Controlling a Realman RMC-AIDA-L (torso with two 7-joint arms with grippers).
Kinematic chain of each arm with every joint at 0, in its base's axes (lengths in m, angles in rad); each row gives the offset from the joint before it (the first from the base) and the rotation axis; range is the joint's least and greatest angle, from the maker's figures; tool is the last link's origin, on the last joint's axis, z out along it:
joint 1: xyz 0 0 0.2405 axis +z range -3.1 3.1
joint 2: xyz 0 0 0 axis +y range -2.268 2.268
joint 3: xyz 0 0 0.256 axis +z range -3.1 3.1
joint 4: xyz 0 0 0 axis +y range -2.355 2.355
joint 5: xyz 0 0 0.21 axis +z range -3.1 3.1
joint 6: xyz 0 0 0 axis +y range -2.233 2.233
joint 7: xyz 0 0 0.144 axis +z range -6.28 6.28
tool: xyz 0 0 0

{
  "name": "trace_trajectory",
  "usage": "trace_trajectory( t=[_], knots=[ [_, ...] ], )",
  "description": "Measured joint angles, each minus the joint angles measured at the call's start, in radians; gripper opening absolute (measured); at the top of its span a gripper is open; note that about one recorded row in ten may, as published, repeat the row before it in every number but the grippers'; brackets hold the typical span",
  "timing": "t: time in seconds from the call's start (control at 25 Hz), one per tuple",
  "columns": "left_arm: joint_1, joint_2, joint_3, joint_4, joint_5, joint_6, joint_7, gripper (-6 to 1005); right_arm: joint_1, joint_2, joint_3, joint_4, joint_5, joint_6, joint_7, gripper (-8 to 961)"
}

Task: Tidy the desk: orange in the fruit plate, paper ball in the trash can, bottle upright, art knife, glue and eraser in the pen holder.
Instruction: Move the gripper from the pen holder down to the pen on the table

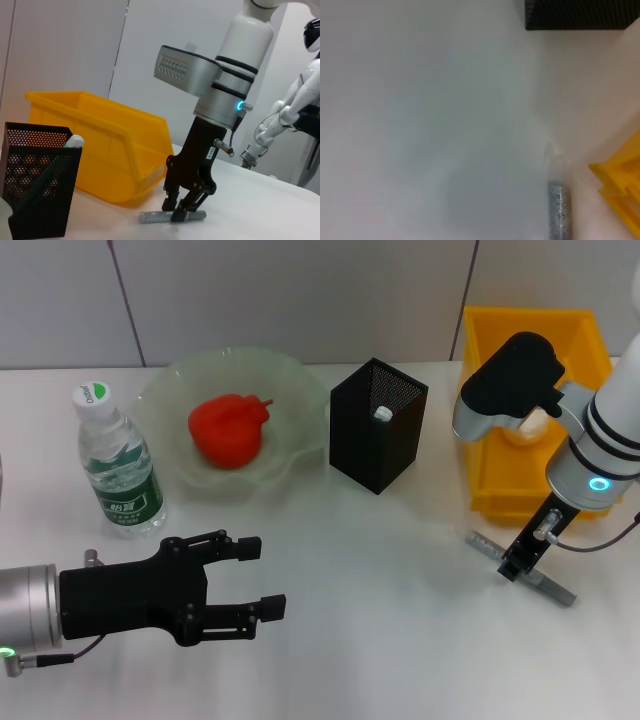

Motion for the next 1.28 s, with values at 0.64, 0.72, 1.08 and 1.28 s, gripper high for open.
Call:
trace_trajectory(
  t=[0.64,0.72,1.08,1.28],
  knots=[
    [0.003,-0.002,0.0,0.012,-0.003,0.016,-0.009,847,-0.001,0.001,-0.001,0.012,0.0,0.017,0.012,230],
    [0.002,-0.002,0.0,0.012,-0.003,0.016,-0.009,847,0.0,0.001,-0.002,0.012,0.0,0.018,0.016,228],
    [-0.002,-0.002,0.0,0.012,-0.003,0.016,-0.009,847,0.0,-0.002,-0.005,0.023,-0.004,0.021,0.022,217],
    [-0.002,-0.002,-0.001,0.012,-0.003,0.015,-0.01,847,0.0,-0.003,-0.005,0.025,-0.004,0.024,0.021,210]
  ],
)
